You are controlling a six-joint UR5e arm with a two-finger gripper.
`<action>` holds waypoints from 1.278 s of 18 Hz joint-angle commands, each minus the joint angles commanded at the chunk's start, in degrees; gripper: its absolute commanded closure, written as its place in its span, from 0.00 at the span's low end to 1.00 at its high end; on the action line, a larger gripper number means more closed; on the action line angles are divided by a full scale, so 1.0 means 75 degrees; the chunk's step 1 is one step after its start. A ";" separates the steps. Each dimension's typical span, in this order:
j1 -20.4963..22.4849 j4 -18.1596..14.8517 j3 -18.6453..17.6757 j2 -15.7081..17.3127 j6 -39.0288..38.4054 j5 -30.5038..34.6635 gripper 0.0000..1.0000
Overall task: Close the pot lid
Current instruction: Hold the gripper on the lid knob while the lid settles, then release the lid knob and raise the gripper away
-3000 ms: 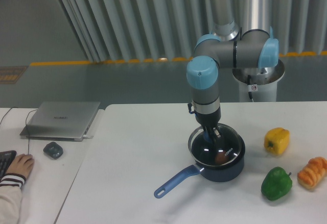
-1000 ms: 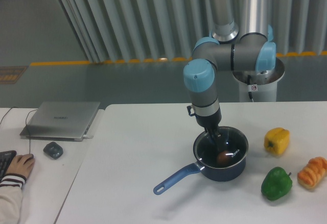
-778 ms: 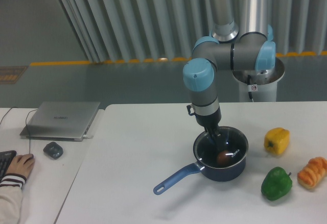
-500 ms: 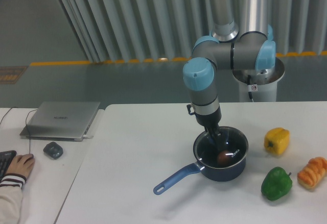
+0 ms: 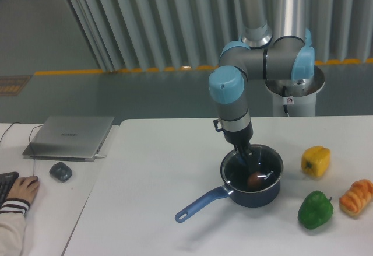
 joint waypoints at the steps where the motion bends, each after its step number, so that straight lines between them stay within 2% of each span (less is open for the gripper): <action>1: 0.0000 0.0011 0.0000 0.0001 0.0000 0.0000 0.00; 11: 0.0047 -0.0012 0.0152 0.0176 0.0035 -0.0105 0.00; 16: 0.0234 -0.0059 0.0199 0.0504 0.0538 -0.0187 0.00; 23: 0.0339 -0.0175 0.0188 0.0540 0.0574 -0.0258 0.00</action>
